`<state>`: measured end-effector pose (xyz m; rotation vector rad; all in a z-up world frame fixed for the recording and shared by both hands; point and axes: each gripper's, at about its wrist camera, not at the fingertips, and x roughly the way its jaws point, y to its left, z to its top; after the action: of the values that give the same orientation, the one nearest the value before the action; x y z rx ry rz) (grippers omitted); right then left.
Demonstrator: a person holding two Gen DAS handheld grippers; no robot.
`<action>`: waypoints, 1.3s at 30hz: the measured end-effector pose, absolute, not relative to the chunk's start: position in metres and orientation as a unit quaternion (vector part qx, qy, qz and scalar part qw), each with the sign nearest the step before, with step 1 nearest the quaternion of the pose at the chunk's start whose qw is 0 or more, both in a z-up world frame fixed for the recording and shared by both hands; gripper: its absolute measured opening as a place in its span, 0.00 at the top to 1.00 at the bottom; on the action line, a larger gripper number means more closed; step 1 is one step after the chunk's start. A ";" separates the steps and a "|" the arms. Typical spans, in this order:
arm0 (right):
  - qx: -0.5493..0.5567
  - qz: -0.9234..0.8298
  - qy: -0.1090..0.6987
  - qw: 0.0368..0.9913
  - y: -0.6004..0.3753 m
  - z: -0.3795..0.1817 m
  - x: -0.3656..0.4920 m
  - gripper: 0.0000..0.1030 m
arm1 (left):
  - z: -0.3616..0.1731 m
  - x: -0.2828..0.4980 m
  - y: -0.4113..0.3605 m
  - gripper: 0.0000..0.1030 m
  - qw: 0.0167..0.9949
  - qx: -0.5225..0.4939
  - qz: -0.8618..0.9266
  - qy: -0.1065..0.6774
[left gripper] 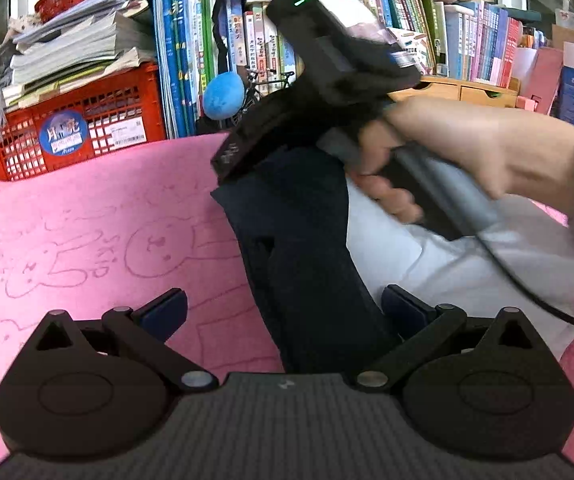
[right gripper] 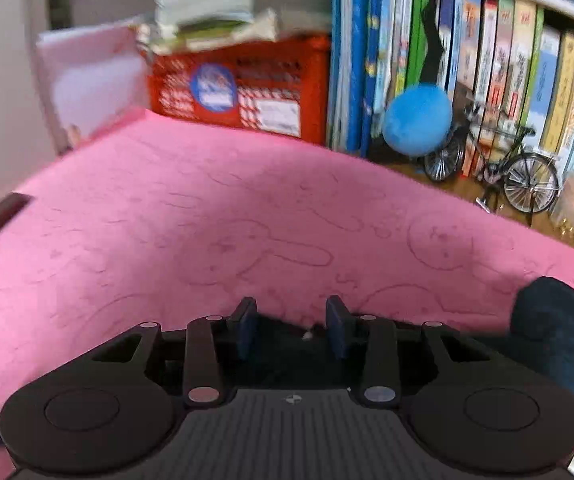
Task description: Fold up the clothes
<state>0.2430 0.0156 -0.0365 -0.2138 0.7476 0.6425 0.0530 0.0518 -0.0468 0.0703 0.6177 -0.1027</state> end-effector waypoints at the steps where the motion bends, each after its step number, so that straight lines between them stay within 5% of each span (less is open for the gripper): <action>1: -0.100 0.301 0.360 0.877 0.019 -0.038 0.249 0.63 | -0.047 0.054 0.054 0.00 0.950 0.028 -0.052 0.306; 5: -0.080 0.282 0.366 0.883 0.008 -0.026 0.240 0.59 | -0.046 0.054 0.069 0.00 0.945 -0.018 -0.071 0.318; 9: -0.010 0.316 0.293 0.902 -0.048 0.013 0.186 0.15 | -0.038 0.033 0.096 0.00 0.937 -0.080 -0.083 0.329; 13: -0.017 0.310 0.264 0.913 -0.102 0.024 0.122 0.14 | -0.029 0.017 0.104 0.00 0.939 -0.082 -0.076 0.327; 18: -0.016 0.279 0.352 0.893 -0.134 -0.031 0.082 0.16 | -0.036 0.005 0.090 0.00 0.938 -0.034 -0.064 0.340; 20: -0.049 0.278 0.325 0.902 -0.140 -0.043 0.060 0.16 | -0.035 -0.005 0.084 0.00 0.938 -0.011 -0.058 0.341; 25: -0.069 0.284 0.301 0.908 -0.163 -0.021 0.020 0.05 | -0.020 -0.019 0.081 0.00 0.936 0.012 -0.043 0.348; 34: -0.029 0.224 0.309 0.924 -0.197 -0.011 -0.012 0.02 | 0.000 -0.028 0.030 0.00 0.933 0.108 -0.015 0.344; 39: -0.054 0.226 0.300 0.925 -0.197 -0.010 -0.038 0.00 | 0.007 -0.040 0.023 0.00 0.931 0.069 -0.055 0.353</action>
<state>-0.0380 -0.1970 -0.0104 -0.1104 0.6165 0.4632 -0.0401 0.0232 0.0065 0.1420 0.7232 -0.1129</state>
